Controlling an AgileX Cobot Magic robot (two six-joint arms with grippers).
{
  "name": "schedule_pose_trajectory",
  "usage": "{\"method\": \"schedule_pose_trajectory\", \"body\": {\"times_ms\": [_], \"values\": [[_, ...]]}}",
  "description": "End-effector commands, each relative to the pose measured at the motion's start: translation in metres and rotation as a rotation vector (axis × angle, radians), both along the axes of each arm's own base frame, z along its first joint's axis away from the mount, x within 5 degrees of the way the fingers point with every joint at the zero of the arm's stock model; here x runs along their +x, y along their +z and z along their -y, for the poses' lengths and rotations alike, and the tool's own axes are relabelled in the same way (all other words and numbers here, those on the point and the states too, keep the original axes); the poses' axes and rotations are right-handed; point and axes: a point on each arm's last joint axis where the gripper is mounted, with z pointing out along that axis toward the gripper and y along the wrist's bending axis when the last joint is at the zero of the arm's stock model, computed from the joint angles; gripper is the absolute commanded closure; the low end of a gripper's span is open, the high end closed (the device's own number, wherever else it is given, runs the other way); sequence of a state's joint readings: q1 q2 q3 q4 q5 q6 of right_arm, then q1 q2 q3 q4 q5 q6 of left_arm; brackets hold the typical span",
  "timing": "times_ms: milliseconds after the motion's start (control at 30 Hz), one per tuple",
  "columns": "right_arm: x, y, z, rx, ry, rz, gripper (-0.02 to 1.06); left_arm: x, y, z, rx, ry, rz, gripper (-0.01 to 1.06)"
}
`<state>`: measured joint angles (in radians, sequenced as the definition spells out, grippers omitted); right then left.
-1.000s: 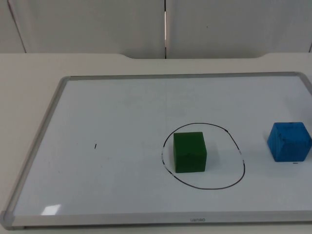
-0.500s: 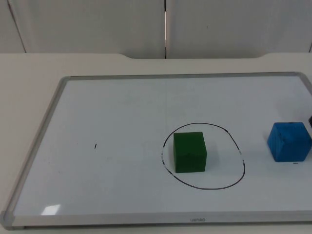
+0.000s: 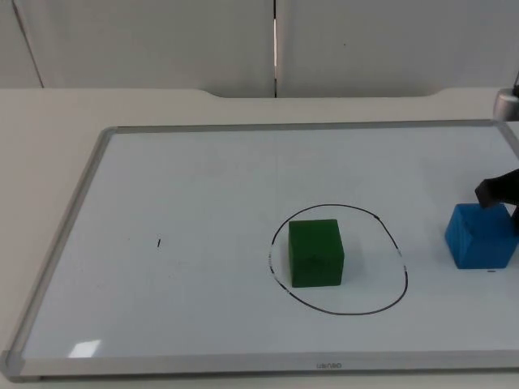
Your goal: Push the two cubes into the marked area.
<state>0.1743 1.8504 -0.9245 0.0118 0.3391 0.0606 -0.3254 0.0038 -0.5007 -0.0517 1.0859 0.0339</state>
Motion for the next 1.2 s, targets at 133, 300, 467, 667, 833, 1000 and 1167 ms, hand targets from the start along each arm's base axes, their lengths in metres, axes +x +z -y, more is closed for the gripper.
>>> {"method": "schedule_pose_trajectory", "body": {"times_ms": [133,300,467,667,833,1000,1167], "values": [[-0.001,0.000,0.000,0.014,-0.018,0.001,1.04,0.000,-0.001,0.001,-0.013,0.000,0.004,1.05],[-0.001,0.000,0.000,0.015,-0.020,0.000,1.04,0.000,-0.001,0.001,-0.013,0.000,0.004,1.05],[-0.001,0.000,-0.001,0.015,-0.017,0.002,1.04,0.000,-0.001,0.001,-0.013,0.000,0.004,1.05],[-0.001,0.000,-0.004,0.030,-0.026,0.004,1.04,0.000,-0.001,0.001,-0.013,0.000,0.004,1.05],[-0.002,0.000,-0.014,0.033,0.004,0.017,1.04,0.000,-0.001,0.001,-0.013,0.000,0.004,1.05],[-0.002,0.001,-0.021,0.048,0.000,0.030,1.04,0.000,-0.001,0.001,-0.013,0.000,0.004,1.05],[-0.002,0.001,-0.021,0.050,-0.006,0.026,1.04,0.000,-0.001,0.001,-0.013,0.000,0.004,1.05]]}}
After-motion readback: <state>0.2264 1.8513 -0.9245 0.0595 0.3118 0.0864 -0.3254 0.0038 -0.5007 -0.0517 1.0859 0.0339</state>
